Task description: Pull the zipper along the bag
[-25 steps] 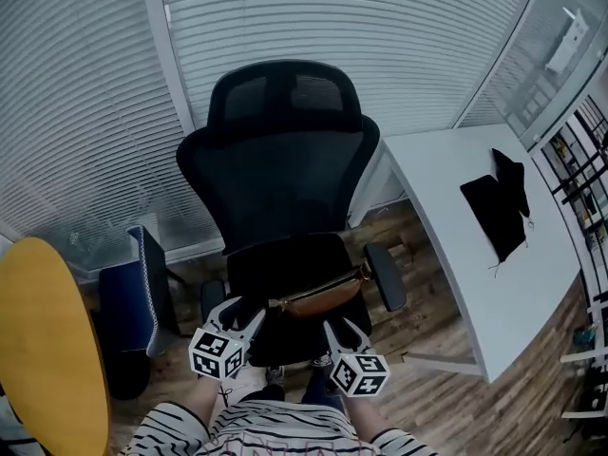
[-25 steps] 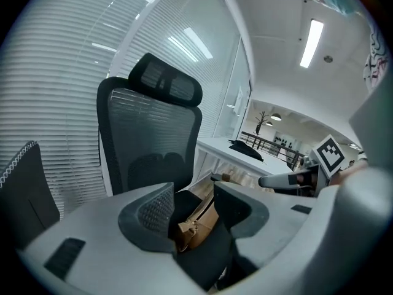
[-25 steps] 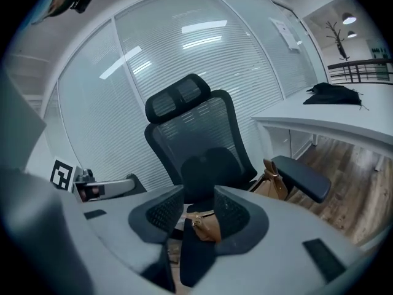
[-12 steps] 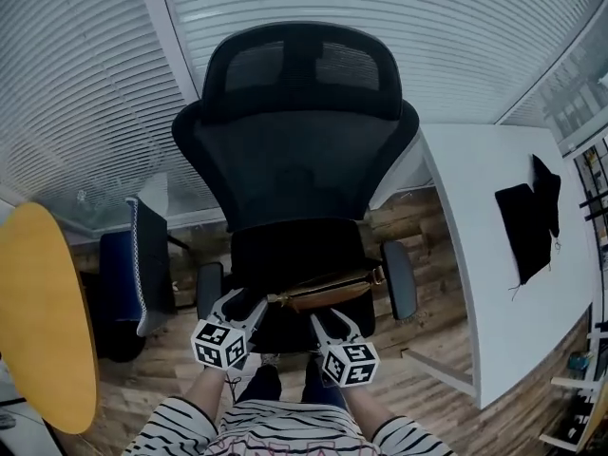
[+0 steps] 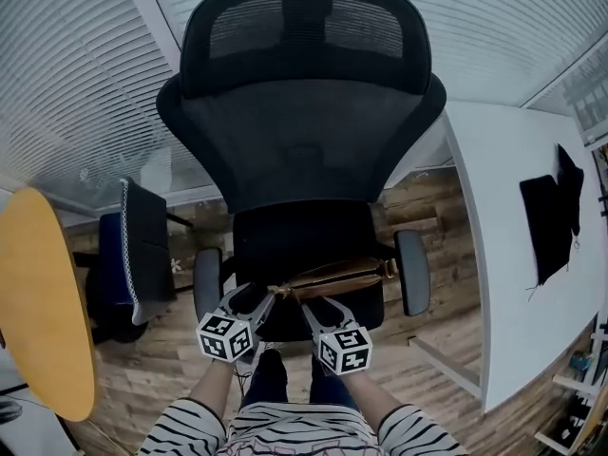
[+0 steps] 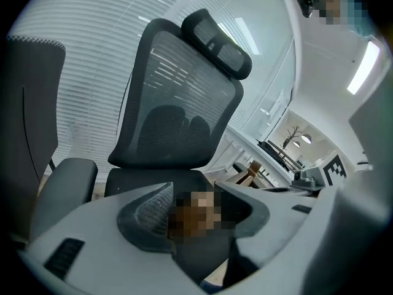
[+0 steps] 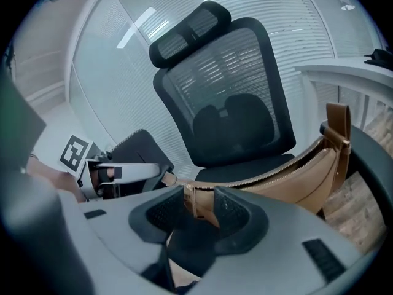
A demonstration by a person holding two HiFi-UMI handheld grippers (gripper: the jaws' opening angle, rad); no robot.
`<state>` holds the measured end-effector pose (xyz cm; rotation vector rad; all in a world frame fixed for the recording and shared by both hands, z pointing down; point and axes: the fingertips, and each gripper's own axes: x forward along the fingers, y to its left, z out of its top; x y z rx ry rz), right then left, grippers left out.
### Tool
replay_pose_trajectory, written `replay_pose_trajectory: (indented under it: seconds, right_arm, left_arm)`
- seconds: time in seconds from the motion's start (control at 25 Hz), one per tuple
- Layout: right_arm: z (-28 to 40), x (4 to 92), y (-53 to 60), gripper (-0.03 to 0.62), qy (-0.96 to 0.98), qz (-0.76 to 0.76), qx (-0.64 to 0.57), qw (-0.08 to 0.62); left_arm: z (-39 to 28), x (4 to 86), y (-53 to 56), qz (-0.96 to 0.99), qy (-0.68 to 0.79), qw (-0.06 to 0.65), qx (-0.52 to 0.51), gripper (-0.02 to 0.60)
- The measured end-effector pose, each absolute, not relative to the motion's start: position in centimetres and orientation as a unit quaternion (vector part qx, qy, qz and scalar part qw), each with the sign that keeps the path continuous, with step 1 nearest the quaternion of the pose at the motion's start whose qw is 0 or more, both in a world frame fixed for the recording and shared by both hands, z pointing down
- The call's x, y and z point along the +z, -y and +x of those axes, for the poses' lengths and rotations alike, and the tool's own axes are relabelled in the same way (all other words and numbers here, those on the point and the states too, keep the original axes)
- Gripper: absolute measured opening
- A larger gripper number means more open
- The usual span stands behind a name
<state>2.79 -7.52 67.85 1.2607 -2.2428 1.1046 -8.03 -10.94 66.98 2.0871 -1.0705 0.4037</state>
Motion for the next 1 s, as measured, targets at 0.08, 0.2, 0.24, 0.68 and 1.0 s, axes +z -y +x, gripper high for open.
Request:
replay_pose_trajectory:
  seconds: [0.08, 0.2, 0.24, 0.68, 1.0]
  right_arm:
    - [2.2, 69.2, 7.3, 0.161, 0.792, 0.432, 0.392, 0.178]
    - [1.6, 70.3, 7.1, 0.161, 0.795, 0.419, 0.396, 0.187]
    - [1.3, 70.5, 7.1, 0.161, 0.796, 0.416, 0.397, 0.189]
    - [-0.8, 72.1, 7.0, 0.161, 0.809, 0.368, 0.406, 0.211]
    - [-1.2, 72.2, 6.8, 0.056, 0.805, 0.366, 0.422, 0.198]
  left_arm:
    - [-8.1, 68.2, 10.9, 0.807, 0.422, 0.387, 0.146, 0.186]
    - [-8.2, 68.8, 10.9, 0.798, 0.43, 0.404, 0.128, 0.186]
    - [-8.2, 68.8, 11.0, 0.797, 0.428, 0.408, 0.122, 0.186]
    - [-6.3, 70.1, 11.5, 0.783, 0.407, 0.461, 0.087, 0.184]
    - [-6.1, 70.0, 11.5, 0.781, 0.406, 0.469, 0.079, 0.072]
